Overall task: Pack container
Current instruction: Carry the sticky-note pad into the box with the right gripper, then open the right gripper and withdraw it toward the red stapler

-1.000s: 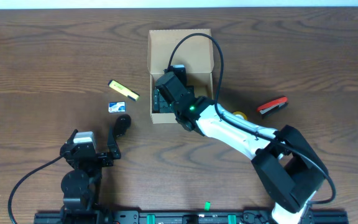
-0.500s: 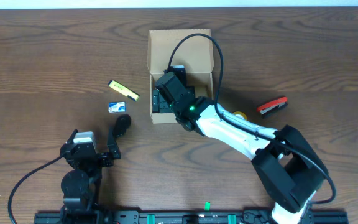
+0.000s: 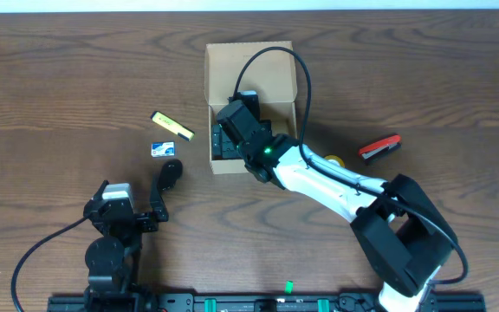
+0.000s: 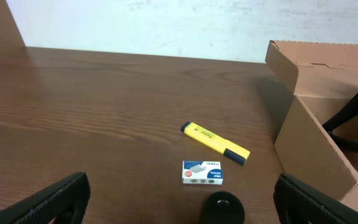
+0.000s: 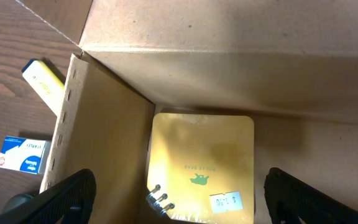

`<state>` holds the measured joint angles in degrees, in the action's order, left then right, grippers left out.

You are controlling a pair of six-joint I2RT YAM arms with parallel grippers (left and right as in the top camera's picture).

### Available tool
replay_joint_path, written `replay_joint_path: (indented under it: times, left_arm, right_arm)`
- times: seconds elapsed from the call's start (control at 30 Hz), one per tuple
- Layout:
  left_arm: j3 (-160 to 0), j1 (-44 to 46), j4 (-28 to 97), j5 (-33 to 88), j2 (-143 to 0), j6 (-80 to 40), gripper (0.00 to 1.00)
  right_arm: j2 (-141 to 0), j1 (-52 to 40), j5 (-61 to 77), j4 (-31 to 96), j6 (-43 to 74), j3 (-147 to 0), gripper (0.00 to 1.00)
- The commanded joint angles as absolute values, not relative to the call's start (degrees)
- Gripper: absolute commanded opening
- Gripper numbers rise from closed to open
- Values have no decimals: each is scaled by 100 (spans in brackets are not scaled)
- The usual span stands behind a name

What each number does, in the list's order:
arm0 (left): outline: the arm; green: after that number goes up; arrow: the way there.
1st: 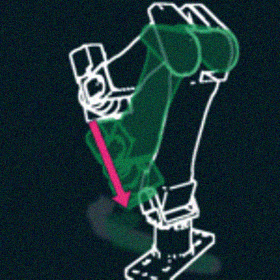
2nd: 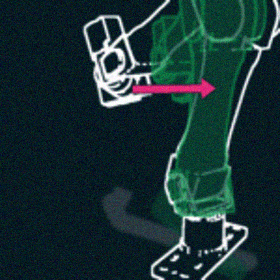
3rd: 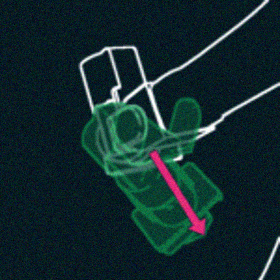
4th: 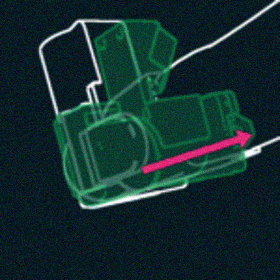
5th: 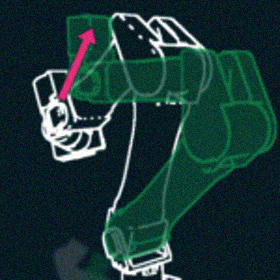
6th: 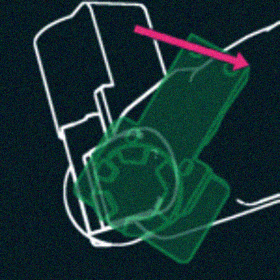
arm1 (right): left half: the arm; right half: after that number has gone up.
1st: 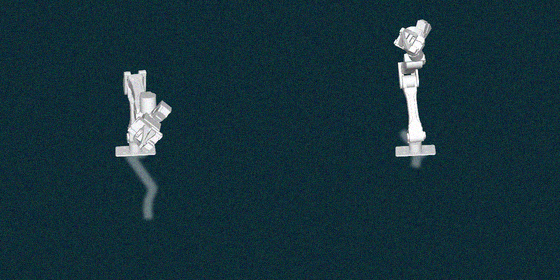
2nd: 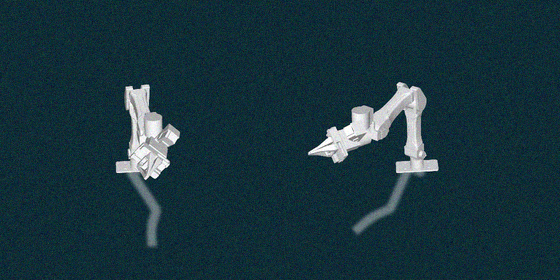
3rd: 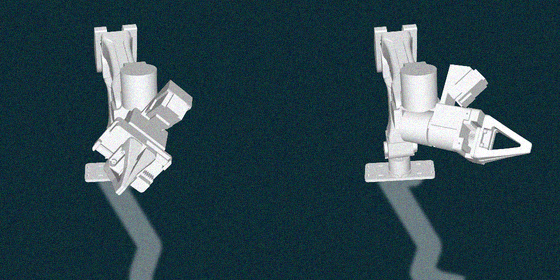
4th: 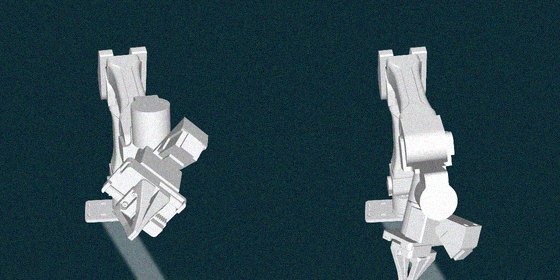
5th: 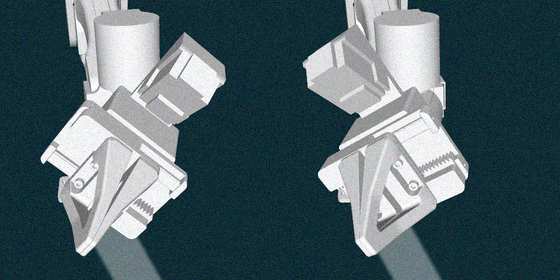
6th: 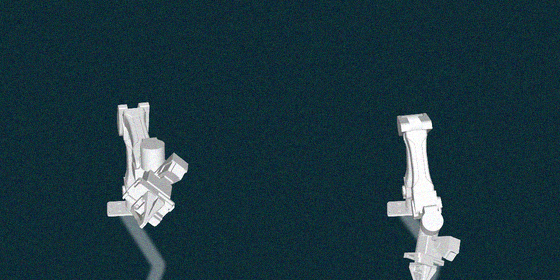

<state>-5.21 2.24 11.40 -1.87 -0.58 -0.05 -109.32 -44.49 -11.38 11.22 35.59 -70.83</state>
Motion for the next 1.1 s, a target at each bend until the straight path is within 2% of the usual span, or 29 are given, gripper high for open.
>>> replay_joint_path:
  times: [0.0, 0.33, 0.6, 0.73, 0.87, 1.07]
  left_arm:
    - [-353, 189, 1186, -189, -23, -40, 95]
    - [-353, 189, 1184, -189, -23, -40, 96]
    - [-353, 189, 1186, -189, -23, -40, 95]
    - [-353, 189, 1184, -189, -23, -40, 96]
    - [-353, 189, 1184, -189, -23, -40, 95]
    - [-353, 189, 1184, -189, -23, -40, 96]
  right_arm:
    - [-10921, -4407, -1133, 1149, 3524, -7244, 88]
    - [-10029, -4088, -1031, 2143, 2650, -7607, 87]
    - [-9078, -3441, 161, 2862, 663, -7806, 92]
    - [-8910, -3039, 410, 3146, 49, -7806, 93]
    - [-8903, -2611, 368, 3507, 200, -7806, 91]
    - [-8903, -1925, -14, 3577, 1608, -7806, 82]
